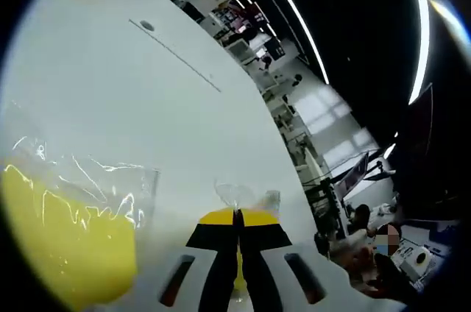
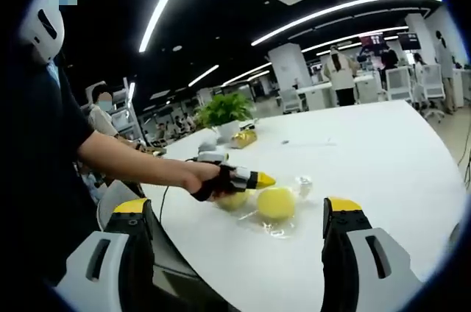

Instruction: Compare the silicone blocks by pressing each to a similar depth, holding the contact briefly, and releasing to observe deformation and rebound differences across the visible hardness samples.

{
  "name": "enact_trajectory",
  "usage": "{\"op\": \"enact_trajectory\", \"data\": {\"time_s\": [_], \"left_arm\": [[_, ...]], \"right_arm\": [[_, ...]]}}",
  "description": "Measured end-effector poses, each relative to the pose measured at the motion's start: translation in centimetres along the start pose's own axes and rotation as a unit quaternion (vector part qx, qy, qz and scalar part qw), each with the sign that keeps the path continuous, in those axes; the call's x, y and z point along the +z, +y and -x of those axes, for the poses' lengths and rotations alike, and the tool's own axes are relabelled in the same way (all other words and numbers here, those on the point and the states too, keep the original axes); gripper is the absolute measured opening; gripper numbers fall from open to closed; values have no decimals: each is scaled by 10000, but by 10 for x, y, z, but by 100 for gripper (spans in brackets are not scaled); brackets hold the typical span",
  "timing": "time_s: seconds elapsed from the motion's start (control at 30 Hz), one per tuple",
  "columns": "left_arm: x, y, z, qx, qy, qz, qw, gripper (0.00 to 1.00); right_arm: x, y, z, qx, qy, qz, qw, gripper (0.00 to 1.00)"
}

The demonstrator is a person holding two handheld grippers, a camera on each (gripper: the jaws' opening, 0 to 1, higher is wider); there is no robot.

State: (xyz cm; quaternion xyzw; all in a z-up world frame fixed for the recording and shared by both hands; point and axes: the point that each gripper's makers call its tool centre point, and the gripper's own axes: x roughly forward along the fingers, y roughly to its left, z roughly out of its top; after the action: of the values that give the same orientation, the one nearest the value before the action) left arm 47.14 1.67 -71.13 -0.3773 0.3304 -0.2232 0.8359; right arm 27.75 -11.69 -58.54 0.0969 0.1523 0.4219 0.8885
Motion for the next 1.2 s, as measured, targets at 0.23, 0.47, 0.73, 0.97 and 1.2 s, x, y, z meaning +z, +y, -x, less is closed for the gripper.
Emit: {"op": "enact_trajectory", "data": {"time_s": [0.23, 0.47, 0.73, 0.97, 1.2], "left_arm": [[-3, 7, -6, 125, 124, -224, 9996, 0], [-9, 15, -12, 272, 414, -509, 9975, 2], [-5, 13, -5, 194, 564, -1048, 9927, 5], [-13, 6, 4, 139, 684, -1202, 9903, 10], [-11, 0, 14, 45, 742, -1577, 9847, 16]], "right_arm": [[-27, 9, 16, -152, 216, -259, 9993, 87], [-31, 25, 15, -133, 223, -264, 9993, 85], [-31, 31, 14, -158, 269, -223, 9993, 80], [-29, 28, 15, -220, 278, -185, 9992, 80], [-30, 30, 13, -216, 295, -150, 9992, 79]]}}
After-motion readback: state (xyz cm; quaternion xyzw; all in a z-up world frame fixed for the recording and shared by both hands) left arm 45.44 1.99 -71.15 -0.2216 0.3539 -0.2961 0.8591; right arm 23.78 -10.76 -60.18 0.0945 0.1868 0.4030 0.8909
